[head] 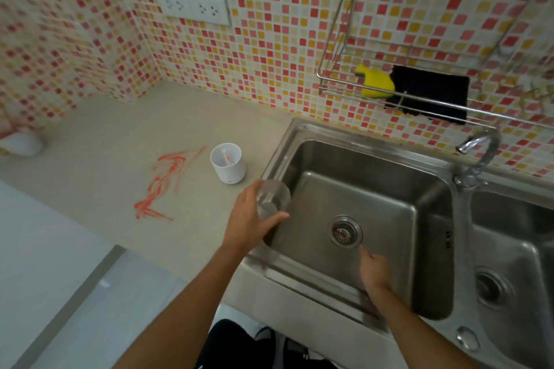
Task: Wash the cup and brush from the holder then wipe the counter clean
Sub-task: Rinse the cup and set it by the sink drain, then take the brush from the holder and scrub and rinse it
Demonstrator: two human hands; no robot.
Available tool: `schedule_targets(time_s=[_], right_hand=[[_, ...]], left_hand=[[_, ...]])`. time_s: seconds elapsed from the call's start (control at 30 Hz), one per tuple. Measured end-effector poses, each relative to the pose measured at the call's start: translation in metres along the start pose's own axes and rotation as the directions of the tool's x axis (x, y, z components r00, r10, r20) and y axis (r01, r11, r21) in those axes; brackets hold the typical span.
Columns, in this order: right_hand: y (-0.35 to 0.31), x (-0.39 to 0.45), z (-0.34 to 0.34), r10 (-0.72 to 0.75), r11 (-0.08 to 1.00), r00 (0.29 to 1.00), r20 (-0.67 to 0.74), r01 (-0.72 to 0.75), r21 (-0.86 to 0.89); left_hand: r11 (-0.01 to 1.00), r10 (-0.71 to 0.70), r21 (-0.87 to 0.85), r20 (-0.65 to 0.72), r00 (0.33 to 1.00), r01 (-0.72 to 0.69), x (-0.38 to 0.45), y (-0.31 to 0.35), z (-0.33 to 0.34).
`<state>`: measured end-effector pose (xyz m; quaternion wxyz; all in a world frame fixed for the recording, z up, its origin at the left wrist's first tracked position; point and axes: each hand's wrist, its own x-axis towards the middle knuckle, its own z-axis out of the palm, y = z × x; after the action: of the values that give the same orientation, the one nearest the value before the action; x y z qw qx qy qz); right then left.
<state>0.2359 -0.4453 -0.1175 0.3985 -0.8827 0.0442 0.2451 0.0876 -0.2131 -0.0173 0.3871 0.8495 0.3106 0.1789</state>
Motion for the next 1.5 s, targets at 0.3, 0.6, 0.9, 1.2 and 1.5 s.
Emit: schedule_targets(time_s=[0.3, 0.6, 0.9, 1.2, 1.5], right_hand=[[-0.079, -0.017, 0.072, -0.075, 0.993, 0.994, 0.083, 0.067, 0.098], [-0.172, -0.030, 0.131, -0.396, 0.914, 0.886, 0.242, 0.354, 0.199], [-0.240, -0.022, 0.183, -0.553, 0.813, 0.785, 0.278, 0.582, -0.028], [-0.263, -0.022, 0.203, -0.585, 0.748, 0.712, 0.389, 0.659, -0.082], [-0.272, -0.027, 0.208, -0.547, 0.778, 0.742, 0.388, 0.622, -0.092]], left_hand=[[0.993, -0.117, -0.015, -0.139, 0.983, 0.116, 0.002, -0.048, -0.066], [0.976, -0.218, -0.054, -0.124, 0.968, 0.212, 0.026, -0.098, -0.093], [0.955, -0.281, -0.095, 0.001, 0.960, 0.279, 0.042, -0.128, -0.096], [0.980, 0.101, 0.184, -0.131, 0.986, -0.076, 0.121, -0.116, -0.120], [0.808, 0.426, 0.294, 0.309, 0.850, -0.511, 0.184, -0.098, -0.118]])
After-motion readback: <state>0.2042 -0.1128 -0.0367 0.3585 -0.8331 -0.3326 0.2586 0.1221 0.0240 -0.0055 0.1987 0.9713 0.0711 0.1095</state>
